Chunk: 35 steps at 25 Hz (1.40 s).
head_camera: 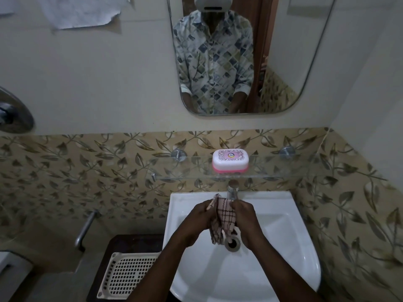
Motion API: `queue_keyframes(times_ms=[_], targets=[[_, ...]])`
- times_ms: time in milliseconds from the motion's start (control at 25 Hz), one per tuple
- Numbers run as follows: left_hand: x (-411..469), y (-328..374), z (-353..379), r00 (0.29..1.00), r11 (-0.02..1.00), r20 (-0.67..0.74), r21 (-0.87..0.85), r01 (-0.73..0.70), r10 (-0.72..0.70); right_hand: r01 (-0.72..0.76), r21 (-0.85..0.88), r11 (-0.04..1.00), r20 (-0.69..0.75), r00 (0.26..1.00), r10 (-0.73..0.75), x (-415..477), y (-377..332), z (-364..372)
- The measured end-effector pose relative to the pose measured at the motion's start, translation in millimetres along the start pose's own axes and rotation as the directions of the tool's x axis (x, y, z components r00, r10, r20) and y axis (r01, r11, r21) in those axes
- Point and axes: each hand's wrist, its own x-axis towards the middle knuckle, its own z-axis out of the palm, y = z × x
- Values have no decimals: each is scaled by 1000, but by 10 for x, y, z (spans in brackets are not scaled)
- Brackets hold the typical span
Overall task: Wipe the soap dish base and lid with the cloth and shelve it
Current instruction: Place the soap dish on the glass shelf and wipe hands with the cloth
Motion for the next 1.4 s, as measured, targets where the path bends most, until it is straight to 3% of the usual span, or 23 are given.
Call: queue_keyframes(times_ms=[80,160,280,480,640,760,880,960,1080,1200,1400], targets=[[29,-54,-146,970,924,-165,-366,108,-178,-39,71,997,-40,998,42,64,-79,-121],[32,-111,-294,943,769,-77,-602,214,-323,-64,145,987,15,998,62,124,-176,-244],[22,-148,-334,937,770,31,-561,304,-348,-122,164,979,186,978,91,205,-252,-412],[75,-92,-456,957,869,-142,-468,161,-254,-190,1,982,214,959,186,362,-275,-754],[51,-56,-610,985,892,-48,-433,128,-165,-258,92,962,306,926,220,378,-221,-841],[121,115,-532,996,991,-7,-107,83,-84,-226,24,974,332,921,206,313,-48,-604],[223,402,-373,1000,983,16,181,4,-7,-136,40,990,303,946,118,303,54,-337],[284,614,-348,1000,966,25,257,-4,-3,-131,102,986,337,937,90,310,54,-233],[305,836,-324,992,976,107,213,44,-68,-291,343,893,427,895,128,337,114,-219],[254,932,-299,977,992,188,92,87,-103,-398,521,755,542,838,68,297,200,-262],[184,584,-567,962,944,71,-186,273,-264,-288,405,868,479,875,67,309,197,-648]])
